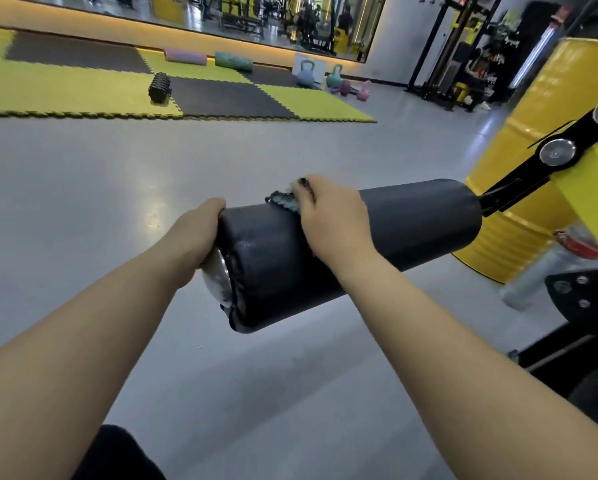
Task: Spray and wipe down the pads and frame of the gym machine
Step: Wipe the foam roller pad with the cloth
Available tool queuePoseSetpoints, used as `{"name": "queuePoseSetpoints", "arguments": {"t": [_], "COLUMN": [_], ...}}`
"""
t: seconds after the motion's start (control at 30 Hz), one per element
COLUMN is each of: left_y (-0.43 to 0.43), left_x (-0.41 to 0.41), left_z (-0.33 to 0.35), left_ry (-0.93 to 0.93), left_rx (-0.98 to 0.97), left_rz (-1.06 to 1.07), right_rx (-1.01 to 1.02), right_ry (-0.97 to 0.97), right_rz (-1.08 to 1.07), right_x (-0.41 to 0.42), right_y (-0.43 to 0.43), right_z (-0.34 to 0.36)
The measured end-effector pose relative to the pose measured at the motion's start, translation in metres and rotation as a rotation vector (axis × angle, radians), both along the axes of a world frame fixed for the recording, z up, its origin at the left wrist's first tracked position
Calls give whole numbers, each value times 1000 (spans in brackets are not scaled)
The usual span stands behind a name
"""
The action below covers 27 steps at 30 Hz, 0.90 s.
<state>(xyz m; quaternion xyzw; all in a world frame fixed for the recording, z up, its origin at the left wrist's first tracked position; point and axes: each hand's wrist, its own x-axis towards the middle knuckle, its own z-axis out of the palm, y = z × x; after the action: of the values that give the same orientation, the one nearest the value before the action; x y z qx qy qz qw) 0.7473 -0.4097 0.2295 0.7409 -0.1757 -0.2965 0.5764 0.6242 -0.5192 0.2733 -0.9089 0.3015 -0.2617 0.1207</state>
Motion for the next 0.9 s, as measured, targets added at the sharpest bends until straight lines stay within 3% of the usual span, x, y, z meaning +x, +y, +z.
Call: {"name": "queuePoseSetpoints", "arguments": {"t": [0.17, 0.23, 0.37, 0.5, 0.63, 0.73, 0.8, 0.9], "left_y": [-1, -4, -10, -12, -15, -12, -11, -7], "left_x": [2, 0, -5, -5, -1, -2, -4, -16], "left_z": [-3, -4, 2, 17, 21, 18, 14, 12], "left_ry": [-27, -10, 37, -66, -86, -140, -168, -307], "left_rx": [-32, -31, -57, -55, -34, -2, 11, -24], "left_rz": [-8, 43, 118, 53, 41, 41, 53, 72], "right_rx": [-192, -125, -35, 3, 35, -133, -116, -129], "right_ry": [49, 27, 67, 105, 124, 45, 8, 83], "right_rz": [272, 315, 83, -162, 120, 301, 290, 70], "right_x": [16, 14, -6, -20, 16, 21, 10, -12], "right_y": [39, 27, -43, -81, -14, 30, 10, -42], "right_z": [-3, 2, 10, 21, 18, 7, 5, 7]}}
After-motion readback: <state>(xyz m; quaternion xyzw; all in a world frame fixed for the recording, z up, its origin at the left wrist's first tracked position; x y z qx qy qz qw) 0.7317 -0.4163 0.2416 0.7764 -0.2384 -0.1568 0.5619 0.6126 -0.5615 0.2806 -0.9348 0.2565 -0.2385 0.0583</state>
